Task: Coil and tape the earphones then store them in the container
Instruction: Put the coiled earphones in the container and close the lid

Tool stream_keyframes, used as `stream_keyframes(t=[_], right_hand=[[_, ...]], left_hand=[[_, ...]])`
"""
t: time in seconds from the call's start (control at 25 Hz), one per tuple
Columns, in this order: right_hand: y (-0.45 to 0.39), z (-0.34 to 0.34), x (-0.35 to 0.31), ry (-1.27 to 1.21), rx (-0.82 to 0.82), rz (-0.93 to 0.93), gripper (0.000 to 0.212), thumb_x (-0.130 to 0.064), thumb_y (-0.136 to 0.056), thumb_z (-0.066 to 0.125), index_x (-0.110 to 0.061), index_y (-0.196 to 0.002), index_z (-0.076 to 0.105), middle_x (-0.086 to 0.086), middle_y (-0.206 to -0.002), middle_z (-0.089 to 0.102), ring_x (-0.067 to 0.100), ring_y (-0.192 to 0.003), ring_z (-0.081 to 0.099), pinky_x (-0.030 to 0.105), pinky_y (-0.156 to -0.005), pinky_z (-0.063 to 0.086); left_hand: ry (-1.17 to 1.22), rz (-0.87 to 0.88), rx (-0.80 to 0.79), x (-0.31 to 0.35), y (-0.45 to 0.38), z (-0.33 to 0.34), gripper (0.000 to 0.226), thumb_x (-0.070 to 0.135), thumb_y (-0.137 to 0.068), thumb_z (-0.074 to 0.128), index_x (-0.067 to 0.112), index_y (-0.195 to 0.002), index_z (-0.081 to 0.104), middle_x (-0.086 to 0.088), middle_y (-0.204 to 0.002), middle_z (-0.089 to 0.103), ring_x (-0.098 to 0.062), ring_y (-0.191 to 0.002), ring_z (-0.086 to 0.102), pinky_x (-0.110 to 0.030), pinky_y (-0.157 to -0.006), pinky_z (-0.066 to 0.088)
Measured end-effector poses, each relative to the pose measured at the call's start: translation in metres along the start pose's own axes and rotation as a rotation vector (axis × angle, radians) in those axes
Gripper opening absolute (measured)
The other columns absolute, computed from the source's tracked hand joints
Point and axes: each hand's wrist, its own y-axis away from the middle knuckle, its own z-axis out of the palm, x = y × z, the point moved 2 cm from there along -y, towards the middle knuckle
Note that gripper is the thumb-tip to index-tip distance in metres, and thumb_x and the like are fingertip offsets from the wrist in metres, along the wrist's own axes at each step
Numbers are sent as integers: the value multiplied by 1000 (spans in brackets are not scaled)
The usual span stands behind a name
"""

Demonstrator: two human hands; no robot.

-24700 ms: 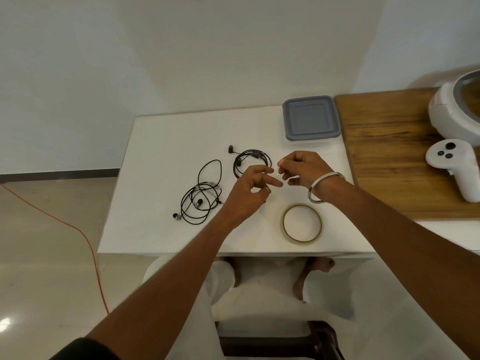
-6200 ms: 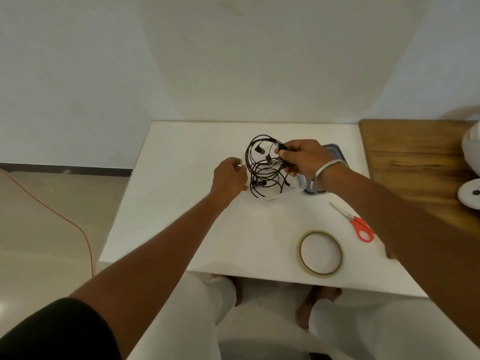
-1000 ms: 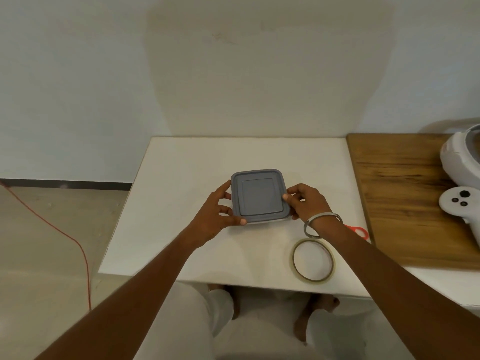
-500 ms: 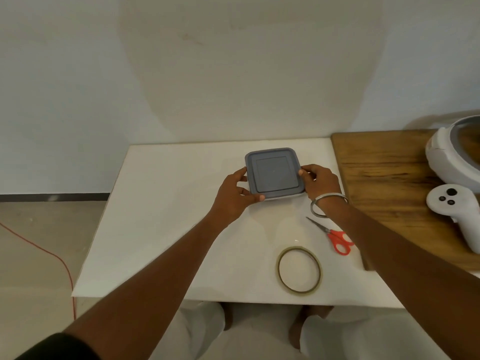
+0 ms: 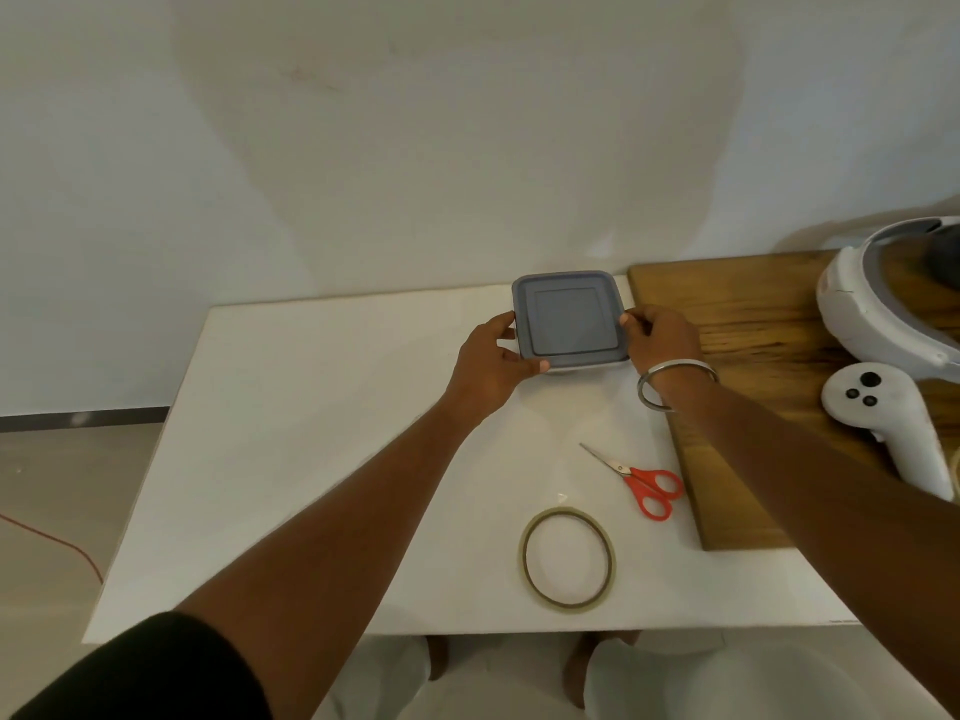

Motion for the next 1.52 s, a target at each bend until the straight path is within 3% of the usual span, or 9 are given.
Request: stream_keyframes(t=[0.72, 0.88, 0.96, 1.08, 1.2, 1.32, 1.44, 1.52], right_hand=[[-6, -8, 6, 19, 91, 42, 31, -19, -98, 45, 2, -112, 63, 22, -104, 66, 33, -94, 61, 25, -73, 41], [-5, -11, 8, 85, 89, 44, 41, -23, -101, 35, 8, -97, 62, 25, -95, 64, 31, -80, 57, 27, -67, 36], [5, -13, 12, 69, 196, 31, 37, -23, -101, 35, 6, -99, 58, 24, -101, 59, 27, -78, 53, 27, -66, 36], [42, -11, 24, 131, 284, -121, 22, -19, -96, 44, -1, -106, 51, 18, -103, 53, 26, -81, 54, 30, -67, 42], [88, -3, 40, 207, 75, -293, 15, -19, -90, 54, -11, -102, 56, 10, -96, 55, 24, -86, 54, 38, -74, 47], [125, 0, 49, 363, -110, -354, 20, -29, -88, 59, -18, -104, 59, 2, -101, 58, 21, -94, 56, 39, -82, 44], [142, 3, 55, 563, -140, -350, 25, -38, -88, 55, -24, -108, 57, -4, -106, 55, 18, -97, 54, 37, -85, 39], [144, 5, 58, 599, -124, -320, 22, -34, -88, 55, -24, -108, 56, -3, -106, 54, 18, -97, 54, 37, -86, 37]], left_hand=[[23, 15, -50, 12, -15, 16, 76, 15, -78, 78, 16, -144, 41, -6, -132, 55, -20, -94, 63, -28, -83, 52], [-15, 28, -58, 10, -9, 14, 87, 31, -82, 75, 18, -151, 24, 2, -136, 44, -16, -96, 59, -34, -84, 56], [-87, 13, 46, 7, 4, 11, 87, 43, -85, 68, 19, -152, 18, 7, -129, 36, -12, -95, 56, -23, -78, 51], [-162, 91, 224, -13, 42, 12, 59, 33, -89, 66, 12, -137, 41, -2, -121, 45, -17, -91, 56, -7, -66, 43], [-240, 142, 123, -32, 95, 25, 36, 25, -84, 71, 14, -113, 53, 1, -104, 47, -13, -80, 51, -3, -66, 39], [-350, 51, -66, -39, 142, 34, 43, 42, -82, 71, 22, -112, 49, 12, -102, 41, -2, -84, 47, -7, -69, 36], [-432, -17, -102, -43, 167, 44, 48, 45, -82, 68, 23, -117, 44, 10, -108, 41, -4, -94, 46, -12, -78, 36], [-466, -40, -75, -43, 172, 48, 41, 37, -87, 65, 22, -118, 44, 9, -109, 43, -5, -92, 46, -14, -78, 35]])
